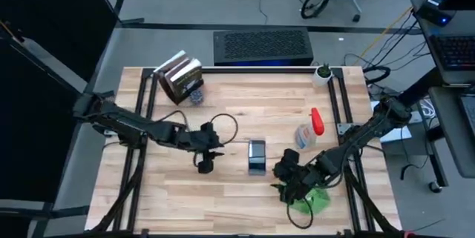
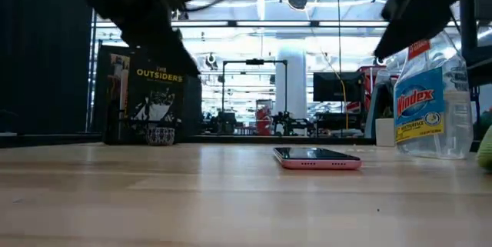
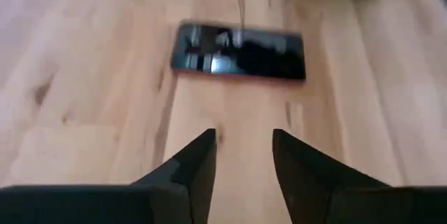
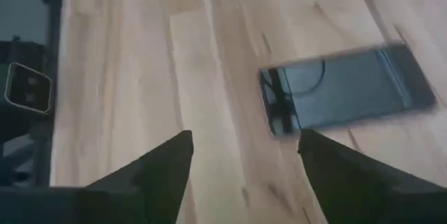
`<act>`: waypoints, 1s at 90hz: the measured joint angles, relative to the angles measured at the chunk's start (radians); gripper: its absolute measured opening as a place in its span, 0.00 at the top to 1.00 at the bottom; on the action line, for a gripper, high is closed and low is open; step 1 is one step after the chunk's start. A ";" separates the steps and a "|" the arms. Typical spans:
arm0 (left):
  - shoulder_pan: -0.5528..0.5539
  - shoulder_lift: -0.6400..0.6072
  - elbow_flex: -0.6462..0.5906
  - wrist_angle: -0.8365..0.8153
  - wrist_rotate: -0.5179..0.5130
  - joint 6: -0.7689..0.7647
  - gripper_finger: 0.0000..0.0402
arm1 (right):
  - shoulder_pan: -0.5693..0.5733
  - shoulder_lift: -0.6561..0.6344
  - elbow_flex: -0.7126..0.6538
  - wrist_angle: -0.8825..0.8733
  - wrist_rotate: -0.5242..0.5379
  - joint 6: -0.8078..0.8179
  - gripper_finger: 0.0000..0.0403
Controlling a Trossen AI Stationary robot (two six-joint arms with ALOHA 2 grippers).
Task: Apply microfiber cloth
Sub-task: Return to Home Position
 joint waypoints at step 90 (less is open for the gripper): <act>0.060 -0.341 -0.146 0.005 -0.019 0.224 0.99 | -0.161 -0.851 -0.074 -0.072 -0.258 -0.702 0.98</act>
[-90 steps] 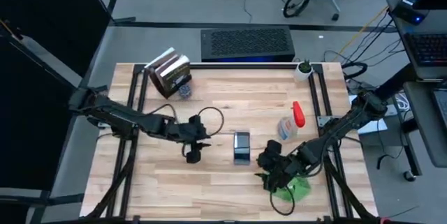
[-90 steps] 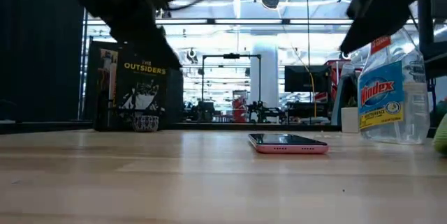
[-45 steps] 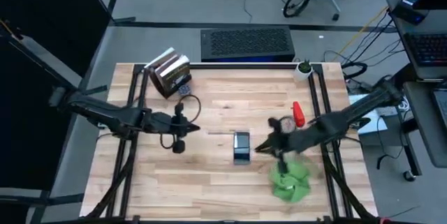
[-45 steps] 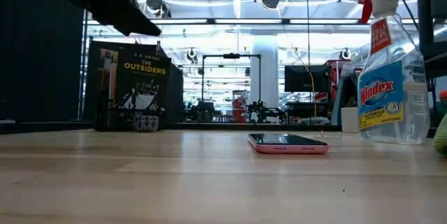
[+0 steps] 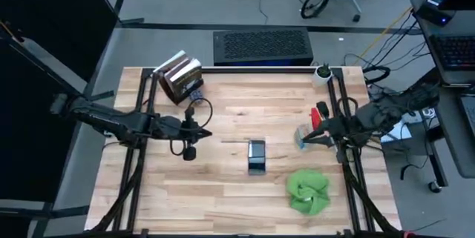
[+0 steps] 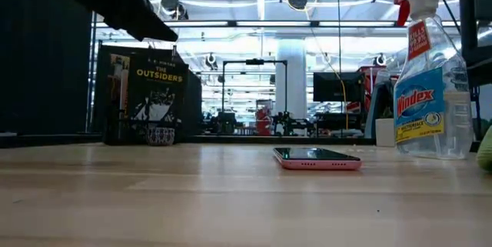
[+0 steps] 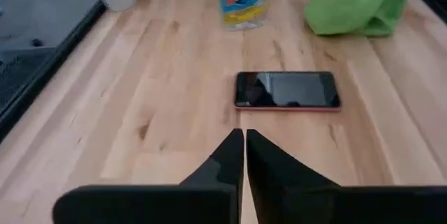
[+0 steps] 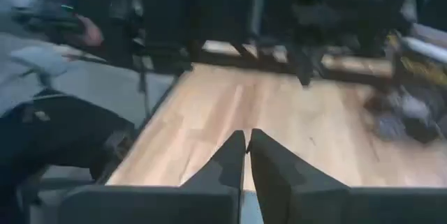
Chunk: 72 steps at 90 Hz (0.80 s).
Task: Apply microfiber cloth
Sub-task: Return to Home Position
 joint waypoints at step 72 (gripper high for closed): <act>0.005 0.001 -0.008 -0.001 0.045 -0.039 0.99 | -0.116 -0.544 -0.588 0.402 -0.099 -0.078 0.98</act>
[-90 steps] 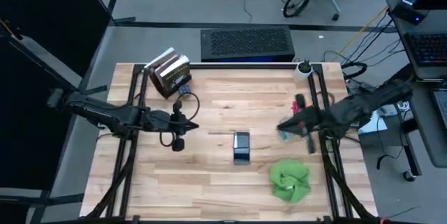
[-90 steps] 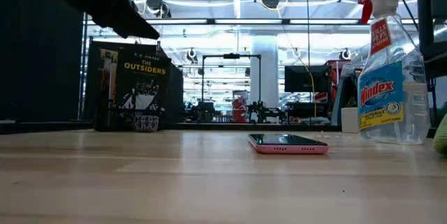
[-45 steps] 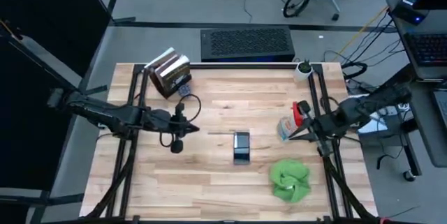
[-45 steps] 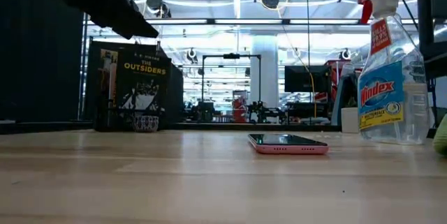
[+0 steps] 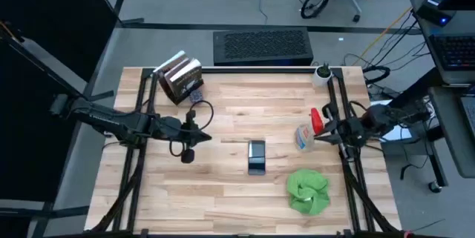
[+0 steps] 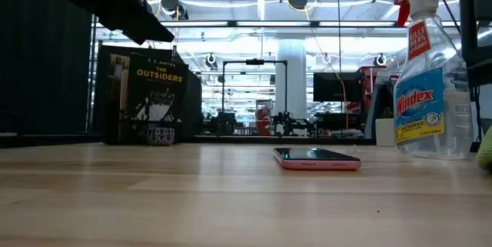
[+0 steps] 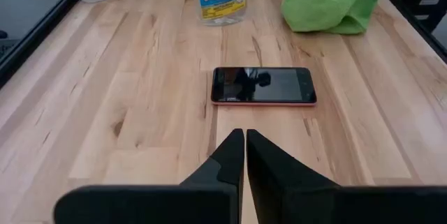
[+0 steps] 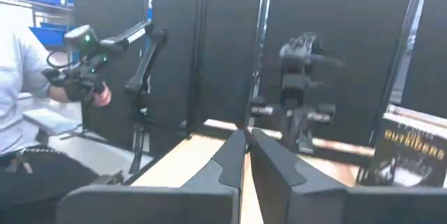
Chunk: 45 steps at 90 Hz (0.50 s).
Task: Apply microfiber cloth
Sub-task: Return to Home Position
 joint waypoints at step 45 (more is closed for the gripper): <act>0.000 0.000 0.000 -0.001 -0.001 0.002 0.99 | 0.001 -0.134 -0.204 0.055 -0.029 0.045 0.98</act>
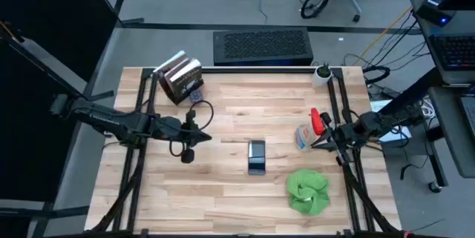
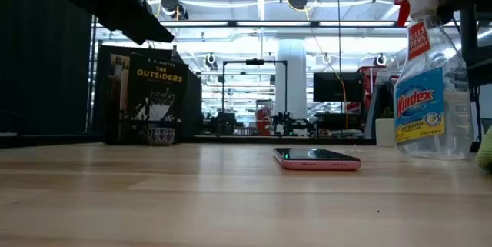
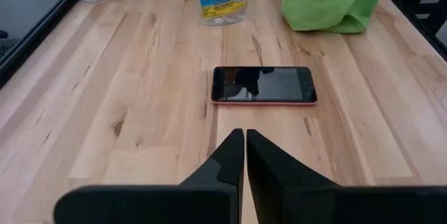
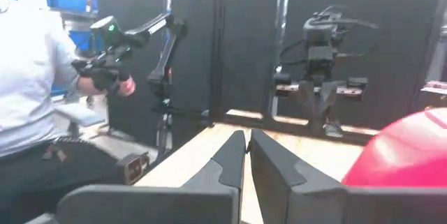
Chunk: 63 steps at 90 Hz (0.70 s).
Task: Apply microfiber cloth
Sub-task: Return to Home Position
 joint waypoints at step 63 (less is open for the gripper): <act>0.032 0.000 0.000 -0.001 -0.003 -0.002 0.99 | -0.004 0.000 -0.096 0.040 0.261 -0.103 0.98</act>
